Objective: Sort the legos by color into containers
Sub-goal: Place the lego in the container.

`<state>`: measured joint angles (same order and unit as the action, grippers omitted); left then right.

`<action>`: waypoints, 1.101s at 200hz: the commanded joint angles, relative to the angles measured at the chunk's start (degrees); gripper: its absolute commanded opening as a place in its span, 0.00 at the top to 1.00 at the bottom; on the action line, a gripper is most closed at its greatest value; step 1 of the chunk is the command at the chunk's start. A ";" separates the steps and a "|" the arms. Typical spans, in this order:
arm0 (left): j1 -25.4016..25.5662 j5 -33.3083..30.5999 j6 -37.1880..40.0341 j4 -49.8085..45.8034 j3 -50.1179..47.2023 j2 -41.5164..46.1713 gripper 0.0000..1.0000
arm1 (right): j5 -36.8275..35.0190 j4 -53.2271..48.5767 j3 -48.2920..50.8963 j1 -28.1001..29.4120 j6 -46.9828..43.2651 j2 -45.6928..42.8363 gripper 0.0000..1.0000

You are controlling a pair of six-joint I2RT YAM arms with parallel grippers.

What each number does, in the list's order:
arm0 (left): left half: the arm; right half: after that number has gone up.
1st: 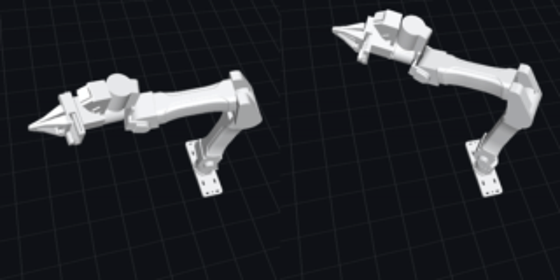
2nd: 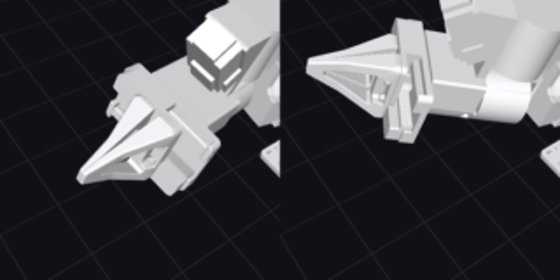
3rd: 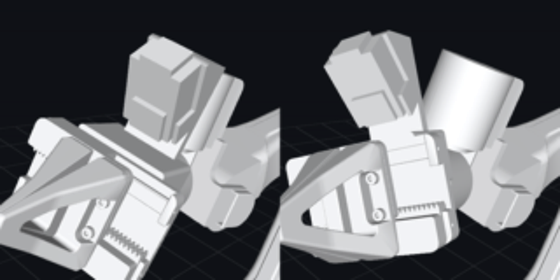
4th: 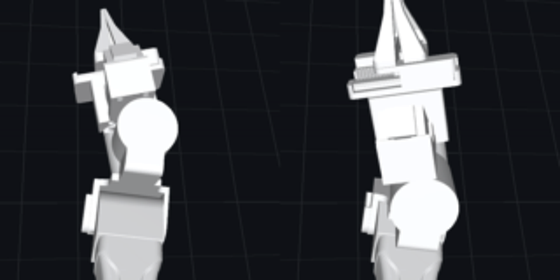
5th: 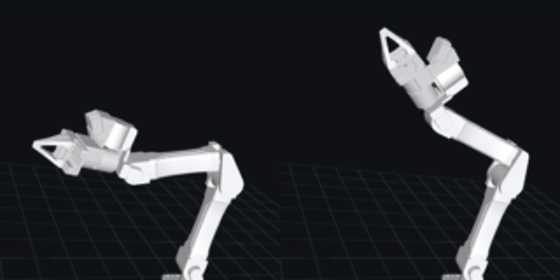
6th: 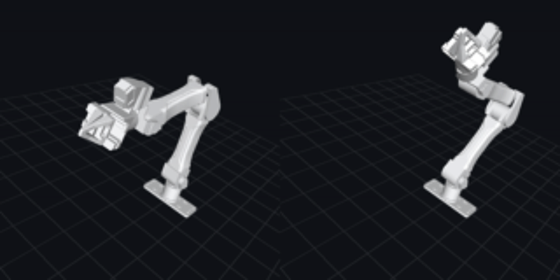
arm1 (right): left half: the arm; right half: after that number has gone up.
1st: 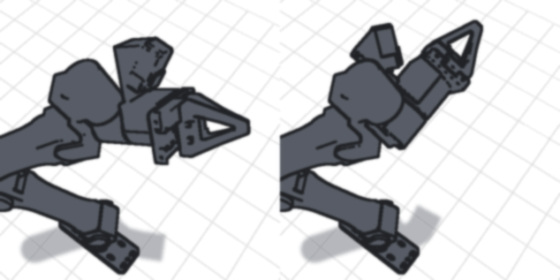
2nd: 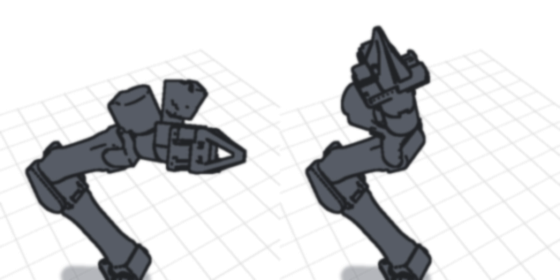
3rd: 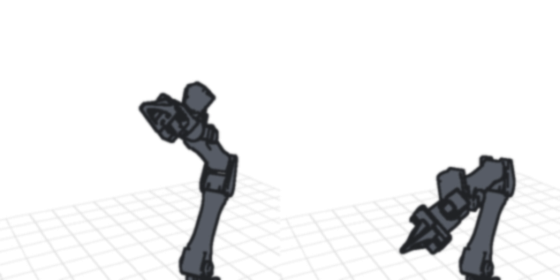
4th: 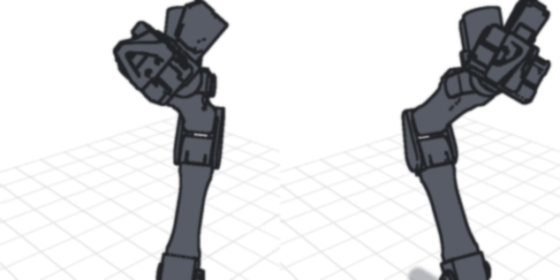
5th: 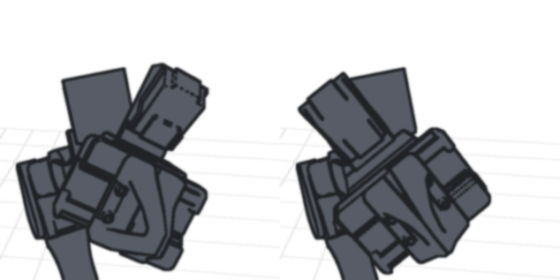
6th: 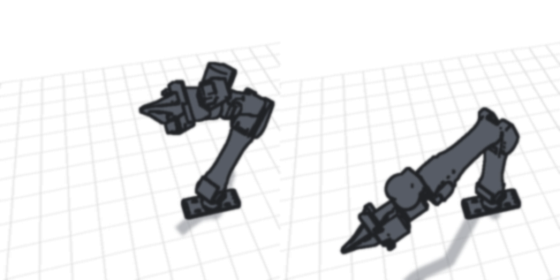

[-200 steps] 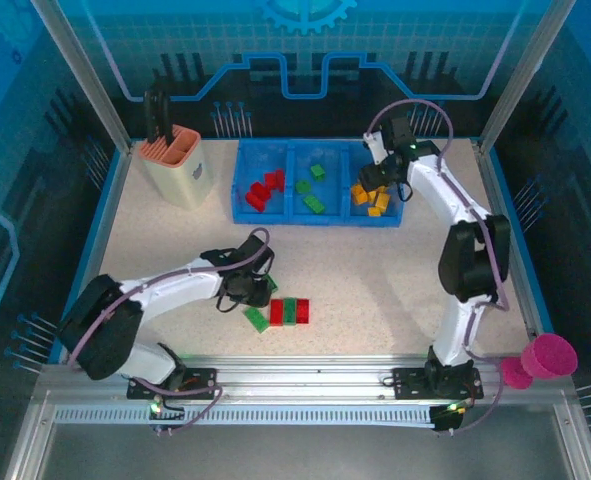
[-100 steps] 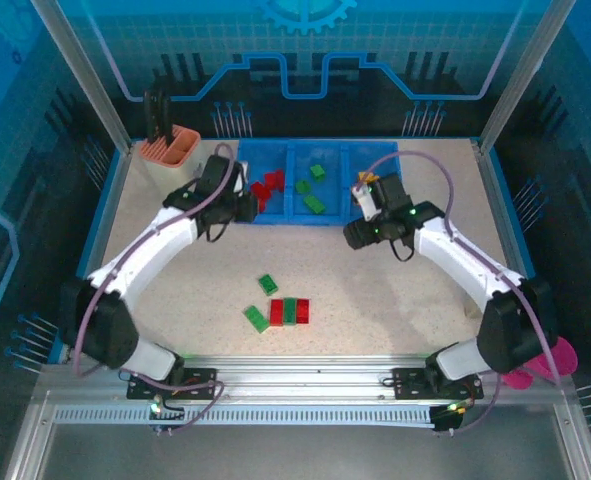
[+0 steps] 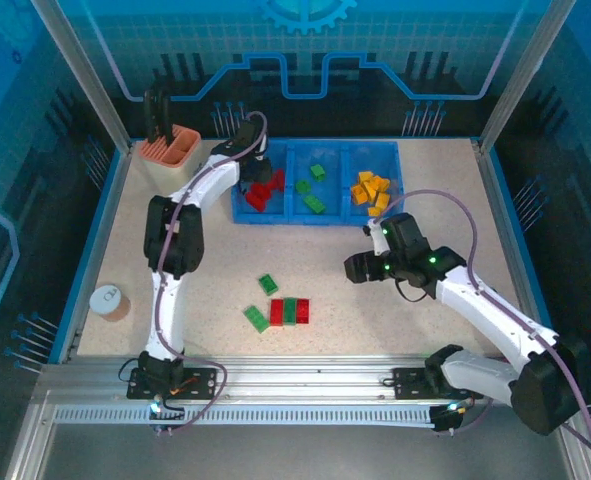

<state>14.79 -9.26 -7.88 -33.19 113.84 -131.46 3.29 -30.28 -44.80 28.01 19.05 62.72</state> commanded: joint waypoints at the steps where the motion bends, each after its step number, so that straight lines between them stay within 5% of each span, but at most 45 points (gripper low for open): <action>1: -0.06 -4.42 2.76 -1.36 3.02 -2.29 0.74 | 2.37 0.38 1.35 0.90 2.95 -1.62 0.21; 71: -0.11 -6.85 5.46 2.39 4.90 -4.69 0.69 | 1.80 2.36 1.50 5.93 4.21 0.34 0.20; 130: -0.07 -4.20 5.18 3.17 3.22 0.13 0.49 | -0.72 4.14 -7.22 12.58 0.67 12.49 0.19; 220: -0.20 5.95 4.20 -1.02 -4.52 28.24 0.34 | -3.78 7.26 -26.63 23.02 -5.83 39.01 0.15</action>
<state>14.83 -7.38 -3.01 -31.42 111.04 -113.01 1.50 -23.40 -66.48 48.03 15.70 95.81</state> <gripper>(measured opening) 0.644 0.837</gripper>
